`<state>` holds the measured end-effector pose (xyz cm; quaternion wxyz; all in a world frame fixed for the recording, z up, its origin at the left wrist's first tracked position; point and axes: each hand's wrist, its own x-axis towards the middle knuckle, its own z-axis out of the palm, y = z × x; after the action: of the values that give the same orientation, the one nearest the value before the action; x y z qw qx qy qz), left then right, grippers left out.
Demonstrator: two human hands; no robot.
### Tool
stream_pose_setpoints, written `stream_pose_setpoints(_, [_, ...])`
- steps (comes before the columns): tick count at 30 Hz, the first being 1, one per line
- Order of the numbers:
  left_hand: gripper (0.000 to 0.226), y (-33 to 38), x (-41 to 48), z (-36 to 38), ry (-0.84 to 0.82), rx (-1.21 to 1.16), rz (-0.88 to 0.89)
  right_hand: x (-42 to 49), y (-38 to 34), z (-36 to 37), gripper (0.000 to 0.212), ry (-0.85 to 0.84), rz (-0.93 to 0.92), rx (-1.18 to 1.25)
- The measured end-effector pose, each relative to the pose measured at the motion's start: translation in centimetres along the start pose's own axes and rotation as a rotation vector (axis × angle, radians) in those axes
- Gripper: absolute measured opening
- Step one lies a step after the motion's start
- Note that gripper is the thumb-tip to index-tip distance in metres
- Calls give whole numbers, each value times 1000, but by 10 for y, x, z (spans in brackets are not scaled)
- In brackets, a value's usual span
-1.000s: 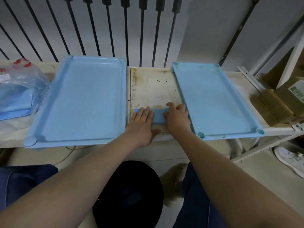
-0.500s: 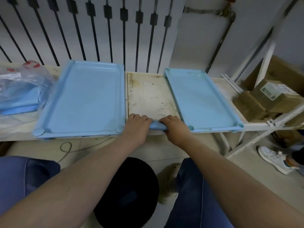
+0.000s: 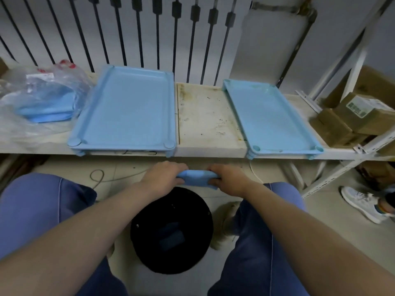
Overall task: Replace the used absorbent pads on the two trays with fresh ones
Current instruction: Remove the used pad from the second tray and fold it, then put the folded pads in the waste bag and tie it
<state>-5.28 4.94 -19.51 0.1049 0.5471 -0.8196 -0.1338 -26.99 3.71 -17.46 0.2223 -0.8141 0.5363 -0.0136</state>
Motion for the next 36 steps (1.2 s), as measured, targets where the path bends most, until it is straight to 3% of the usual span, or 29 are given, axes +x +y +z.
stream_pose_setpoints(5, [19,-28,-29,28,-79,-182,-184,2,-4,37,33,-58,3,65])
stream_pose_setpoints(10, [24,-56,-50,59,-104,-221,-318,18,-9,77,30,-73,26,157])
stream_pose_setpoints(17, [54,-85,-61,105,-127,-222,-567,39,-6,129,37,-275,185,5])
stream_pose_setpoints(21, [64,-97,-55,116,-185,-262,-723,48,-10,148,35,-281,235,-34])
stream_pose_setpoints(26, [60,-103,-51,134,-240,-300,-814,63,-20,191,25,-335,224,54])
stream_pose_setpoints(32, [50,-103,-46,151,-224,-340,-834,68,-32,227,24,-389,276,-101])
stream_pose_setpoints(36, [53,-110,-45,159,-198,-366,-860,71,-41,257,45,-716,327,-198])
